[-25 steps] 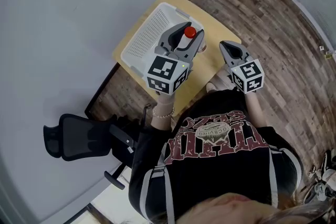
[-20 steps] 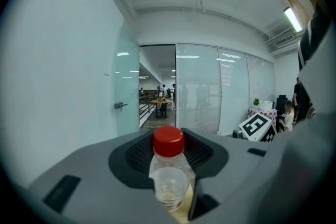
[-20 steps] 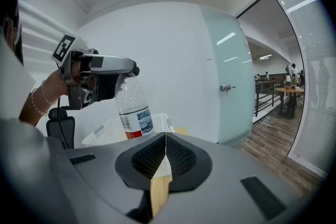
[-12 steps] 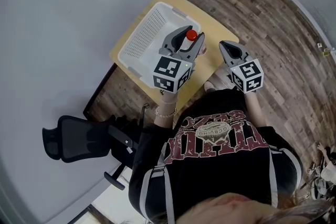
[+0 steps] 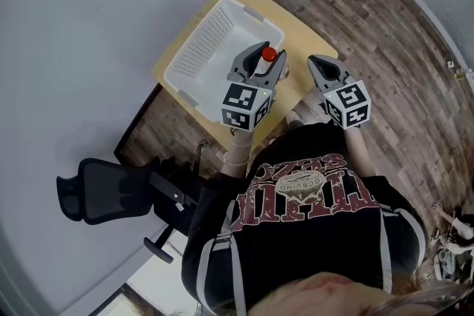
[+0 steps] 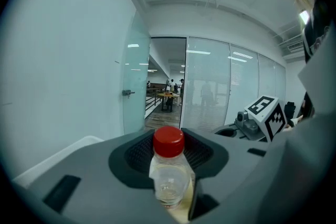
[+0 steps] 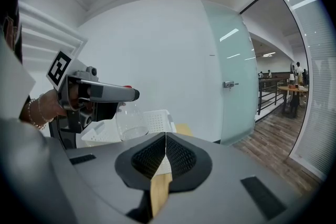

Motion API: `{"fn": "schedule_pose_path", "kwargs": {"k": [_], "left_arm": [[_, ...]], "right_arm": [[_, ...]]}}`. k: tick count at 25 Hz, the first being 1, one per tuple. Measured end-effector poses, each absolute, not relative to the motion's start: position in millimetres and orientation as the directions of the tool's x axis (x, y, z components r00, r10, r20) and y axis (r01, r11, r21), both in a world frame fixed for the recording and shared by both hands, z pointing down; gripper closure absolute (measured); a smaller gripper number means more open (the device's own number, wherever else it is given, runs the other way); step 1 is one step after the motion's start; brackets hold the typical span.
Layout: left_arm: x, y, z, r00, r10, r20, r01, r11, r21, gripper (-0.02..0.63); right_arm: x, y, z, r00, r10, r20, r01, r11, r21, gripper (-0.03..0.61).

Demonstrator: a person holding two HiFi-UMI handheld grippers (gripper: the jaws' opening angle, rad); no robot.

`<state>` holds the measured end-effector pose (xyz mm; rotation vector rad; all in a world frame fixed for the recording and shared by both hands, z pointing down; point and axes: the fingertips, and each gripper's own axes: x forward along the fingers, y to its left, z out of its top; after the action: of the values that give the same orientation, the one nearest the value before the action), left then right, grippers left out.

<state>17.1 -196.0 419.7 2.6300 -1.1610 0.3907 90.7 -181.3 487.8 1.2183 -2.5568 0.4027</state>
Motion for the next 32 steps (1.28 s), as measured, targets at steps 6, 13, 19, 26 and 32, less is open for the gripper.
{"fn": "schedule_pose_path", "kwargs": {"k": [6,13,19,26,32], "left_arm": [[15.1,-193.6,437.3,0.613,-0.708,0.352,-0.773,-0.629,0.082,0.414],[9.1,-187.1,453.7,0.584,-0.735,0.346,-0.799,-0.595,0.085,0.414],[8.1,-175.1,467.0,0.586,-0.735,0.341,-0.798,-0.597,0.083,0.414],[9.4,-164.7,484.0,0.584,-0.73,0.355,-0.8,-0.592,0.098,0.414],[8.5,-161.1,497.8,0.577,-0.733,0.36,-0.804,-0.587,0.092,0.414]], "right_arm": [[87.0,-186.8,492.2,-0.615,-0.694,0.374,-0.776,0.616,-0.135,0.56],[81.9,-190.1,498.7,-0.629,-0.675,0.385,-0.763,0.63,-0.142,0.56],[75.3,-191.1,500.6,-0.641,-0.66,0.392,-0.751,0.645,-0.14,0.56],[71.3,-192.5,502.1,-0.65,-0.646,0.4,-0.74,0.659,-0.137,0.56],[70.6,-190.6,505.3,-0.651,-0.637,0.414,-0.735,0.664,-0.134,0.56]]}}
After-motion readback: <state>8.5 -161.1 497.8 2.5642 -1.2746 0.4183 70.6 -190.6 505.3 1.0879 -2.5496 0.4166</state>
